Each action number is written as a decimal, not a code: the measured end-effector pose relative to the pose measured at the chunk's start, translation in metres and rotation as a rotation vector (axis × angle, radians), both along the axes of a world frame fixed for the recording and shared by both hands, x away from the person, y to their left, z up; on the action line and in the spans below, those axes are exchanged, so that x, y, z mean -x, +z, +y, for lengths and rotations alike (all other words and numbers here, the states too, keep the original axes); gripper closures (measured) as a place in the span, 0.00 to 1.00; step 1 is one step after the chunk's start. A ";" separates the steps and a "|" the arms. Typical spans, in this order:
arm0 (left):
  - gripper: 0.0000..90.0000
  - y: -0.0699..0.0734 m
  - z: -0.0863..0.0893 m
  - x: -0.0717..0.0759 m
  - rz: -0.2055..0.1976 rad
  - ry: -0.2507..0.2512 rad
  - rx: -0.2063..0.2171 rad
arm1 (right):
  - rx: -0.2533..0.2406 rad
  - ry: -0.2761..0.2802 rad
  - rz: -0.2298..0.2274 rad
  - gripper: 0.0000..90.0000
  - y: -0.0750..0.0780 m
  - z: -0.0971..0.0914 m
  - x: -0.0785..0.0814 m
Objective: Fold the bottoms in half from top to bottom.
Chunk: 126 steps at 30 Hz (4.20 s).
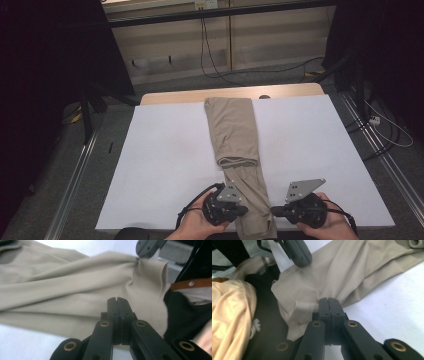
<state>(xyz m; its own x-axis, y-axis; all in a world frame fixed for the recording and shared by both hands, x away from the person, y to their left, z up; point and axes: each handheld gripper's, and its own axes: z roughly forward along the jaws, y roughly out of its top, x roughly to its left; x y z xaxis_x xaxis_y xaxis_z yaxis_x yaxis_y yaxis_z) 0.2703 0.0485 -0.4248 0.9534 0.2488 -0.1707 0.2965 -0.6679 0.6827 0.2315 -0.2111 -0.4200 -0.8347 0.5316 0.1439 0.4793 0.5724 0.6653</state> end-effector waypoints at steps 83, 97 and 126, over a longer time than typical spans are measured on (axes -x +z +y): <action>0.94 -0.013 0.021 -0.146 -0.042 0.355 -0.004 | -0.039 -0.163 -0.068 0.93 -0.019 0.027 -0.159; 0.95 0.023 0.033 -0.121 -0.007 0.348 0.136 | -0.100 -0.136 -0.089 0.94 0.017 0.021 -0.141; 0.63 0.026 0.029 0.001 0.095 0.109 0.148 | -0.153 0.006 0.018 0.62 0.023 0.004 0.005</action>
